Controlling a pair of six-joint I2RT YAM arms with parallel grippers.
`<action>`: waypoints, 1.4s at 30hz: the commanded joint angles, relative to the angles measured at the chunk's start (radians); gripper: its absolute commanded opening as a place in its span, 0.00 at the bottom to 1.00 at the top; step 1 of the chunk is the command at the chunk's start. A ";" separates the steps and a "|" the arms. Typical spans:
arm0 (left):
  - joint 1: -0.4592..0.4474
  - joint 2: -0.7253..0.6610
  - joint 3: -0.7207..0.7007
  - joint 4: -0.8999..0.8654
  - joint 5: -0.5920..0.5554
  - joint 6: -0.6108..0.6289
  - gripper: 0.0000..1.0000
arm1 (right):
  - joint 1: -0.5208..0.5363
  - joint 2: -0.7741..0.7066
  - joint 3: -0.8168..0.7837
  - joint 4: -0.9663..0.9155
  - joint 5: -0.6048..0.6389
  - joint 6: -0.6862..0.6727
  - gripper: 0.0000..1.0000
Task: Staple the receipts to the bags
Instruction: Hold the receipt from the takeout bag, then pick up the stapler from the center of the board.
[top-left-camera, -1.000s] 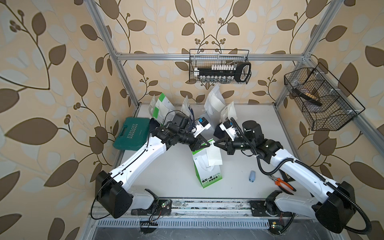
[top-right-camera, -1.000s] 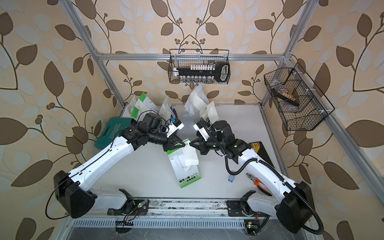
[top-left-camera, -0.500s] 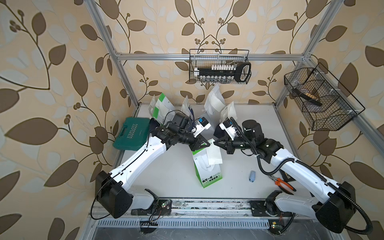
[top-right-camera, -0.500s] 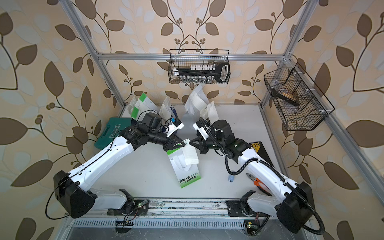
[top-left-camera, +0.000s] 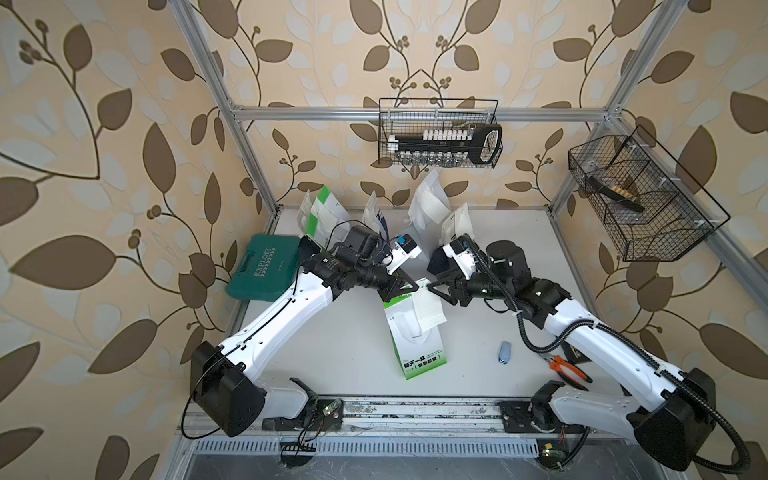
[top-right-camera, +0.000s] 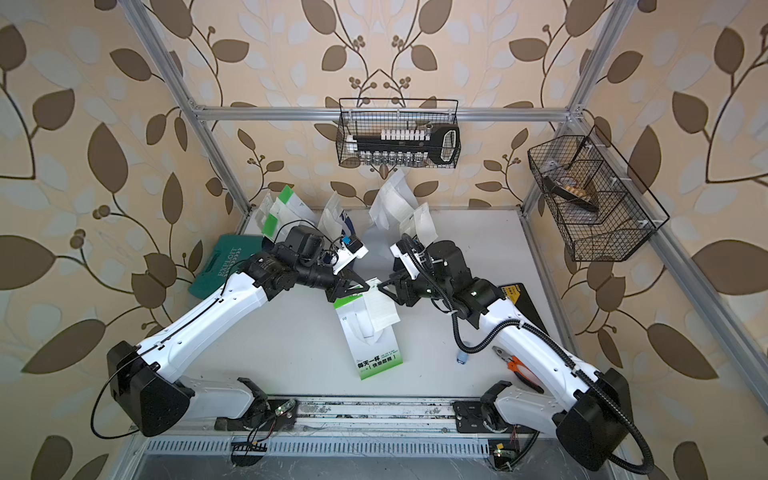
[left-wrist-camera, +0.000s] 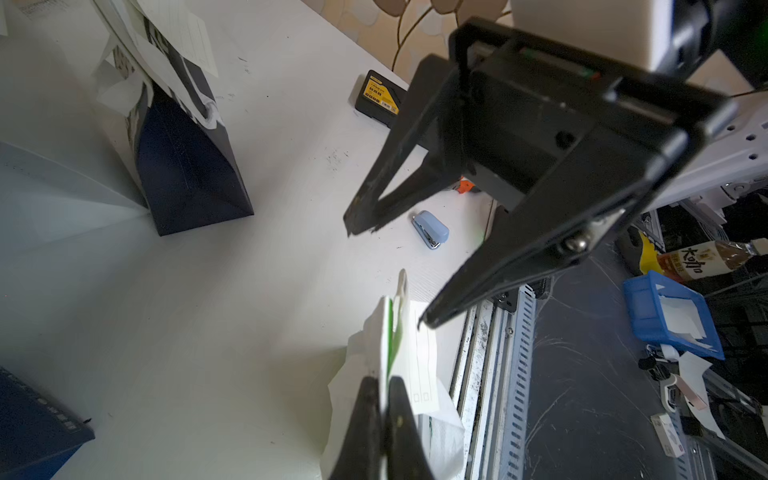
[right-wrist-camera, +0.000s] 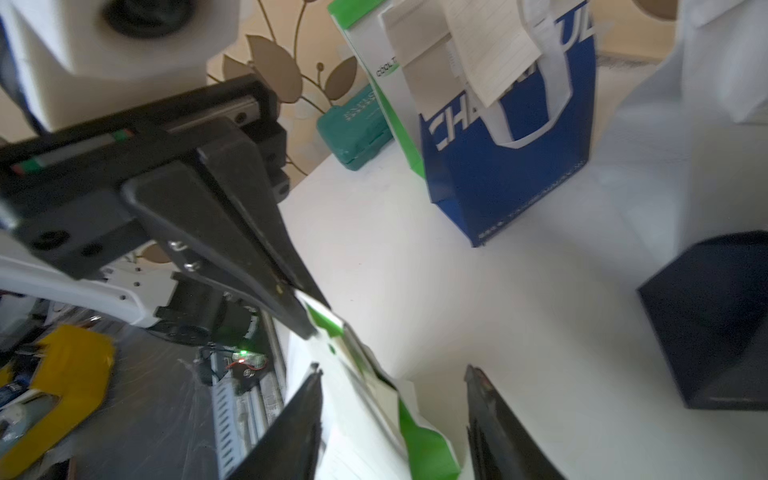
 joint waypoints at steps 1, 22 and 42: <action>-0.010 -0.034 0.031 0.022 -0.039 -0.018 0.00 | -0.006 -0.109 -0.065 -0.093 0.323 0.163 0.67; -0.029 -0.083 0.013 0.050 -0.225 -0.139 0.00 | -0.156 0.153 -0.201 -0.713 0.552 0.546 0.66; -0.047 -0.073 0.018 0.041 -0.223 -0.121 0.00 | -0.290 0.222 -0.285 -0.587 0.457 0.527 0.45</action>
